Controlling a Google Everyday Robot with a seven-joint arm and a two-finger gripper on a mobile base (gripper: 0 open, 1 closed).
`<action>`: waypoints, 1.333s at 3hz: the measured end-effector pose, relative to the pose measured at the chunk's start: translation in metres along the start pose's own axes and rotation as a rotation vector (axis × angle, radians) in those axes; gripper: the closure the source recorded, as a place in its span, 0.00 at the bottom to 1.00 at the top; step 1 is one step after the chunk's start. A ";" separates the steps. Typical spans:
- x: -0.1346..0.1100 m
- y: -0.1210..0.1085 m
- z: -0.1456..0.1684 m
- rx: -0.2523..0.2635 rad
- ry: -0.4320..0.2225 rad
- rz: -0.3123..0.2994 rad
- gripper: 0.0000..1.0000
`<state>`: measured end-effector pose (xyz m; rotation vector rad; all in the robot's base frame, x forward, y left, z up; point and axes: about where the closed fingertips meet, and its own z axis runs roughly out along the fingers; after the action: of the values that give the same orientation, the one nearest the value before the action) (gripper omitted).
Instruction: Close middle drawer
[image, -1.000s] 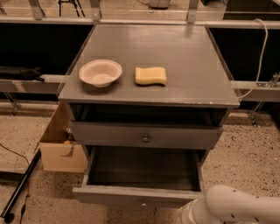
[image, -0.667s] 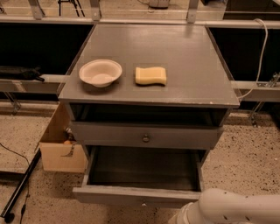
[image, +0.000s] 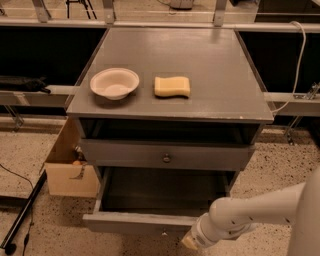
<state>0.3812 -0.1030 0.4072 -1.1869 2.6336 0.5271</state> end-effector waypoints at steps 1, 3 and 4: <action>-0.011 -0.030 0.000 0.033 -0.011 0.025 0.97; -0.011 -0.030 0.000 0.033 -0.011 0.025 0.50; -0.026 -0.040 0.003 0.042 -0.011 0.035 0.27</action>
Offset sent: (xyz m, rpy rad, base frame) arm 0.0303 -0.0107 -0.0037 -0.0123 -0.0193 -0.0369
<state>0.4284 -0.1085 0.4040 -1.1252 2.6470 0.4803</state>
